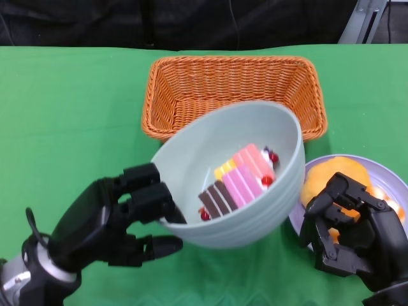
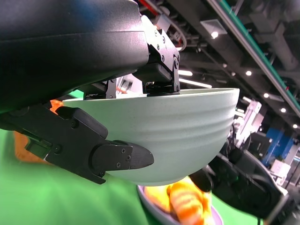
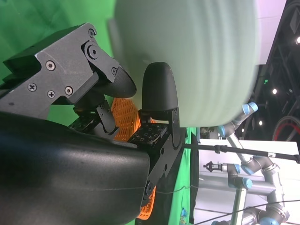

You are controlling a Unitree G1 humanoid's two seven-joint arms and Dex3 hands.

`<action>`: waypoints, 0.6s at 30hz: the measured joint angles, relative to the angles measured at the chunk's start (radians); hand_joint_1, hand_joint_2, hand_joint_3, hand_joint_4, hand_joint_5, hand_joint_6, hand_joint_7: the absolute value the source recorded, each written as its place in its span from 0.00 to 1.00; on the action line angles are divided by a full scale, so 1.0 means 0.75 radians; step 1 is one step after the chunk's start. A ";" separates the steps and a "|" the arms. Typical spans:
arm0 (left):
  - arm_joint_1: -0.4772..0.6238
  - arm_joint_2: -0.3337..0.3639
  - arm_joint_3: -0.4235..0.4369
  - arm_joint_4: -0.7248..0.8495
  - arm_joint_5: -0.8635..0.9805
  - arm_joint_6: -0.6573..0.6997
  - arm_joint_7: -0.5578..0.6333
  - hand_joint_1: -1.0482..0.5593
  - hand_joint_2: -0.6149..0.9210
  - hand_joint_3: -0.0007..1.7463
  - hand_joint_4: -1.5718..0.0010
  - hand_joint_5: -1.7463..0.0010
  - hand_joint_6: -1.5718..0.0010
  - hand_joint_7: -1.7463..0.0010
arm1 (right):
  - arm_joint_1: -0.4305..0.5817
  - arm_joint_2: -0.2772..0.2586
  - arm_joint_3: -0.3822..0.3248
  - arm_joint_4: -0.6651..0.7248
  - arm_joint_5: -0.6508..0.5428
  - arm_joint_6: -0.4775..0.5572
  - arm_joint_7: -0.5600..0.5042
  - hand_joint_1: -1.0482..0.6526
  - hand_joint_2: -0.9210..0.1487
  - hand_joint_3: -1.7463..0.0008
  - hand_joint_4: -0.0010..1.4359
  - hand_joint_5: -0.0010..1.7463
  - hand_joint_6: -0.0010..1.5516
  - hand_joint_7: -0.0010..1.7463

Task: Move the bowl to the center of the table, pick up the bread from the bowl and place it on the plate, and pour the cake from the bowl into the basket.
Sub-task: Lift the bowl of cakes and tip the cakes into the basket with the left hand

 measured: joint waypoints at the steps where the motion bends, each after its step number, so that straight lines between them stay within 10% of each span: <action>1: -0.003 -0.005 0.004 0.000 -0.019 0.000 -0.021 0.54 1.00 0.32 0.64 0.00 0.66 0.13 | 0.000 0.000 0.000 0.000 -0.001 -0.001 -0.001 0.59 0.36 0.31 0.53 0.99 0.43 0.85; 18: -0.091 -0.057 0.077 0.076 -0.135 -0.018 -0.275 0.55 0.99 0.30 0.63 0.00 0.63 0.14 | -0.013 0.001 0.014 0.043 -0.016 -0.022 0.001 0.59 0.38 0.29 0.52 0.99 0.43 0.84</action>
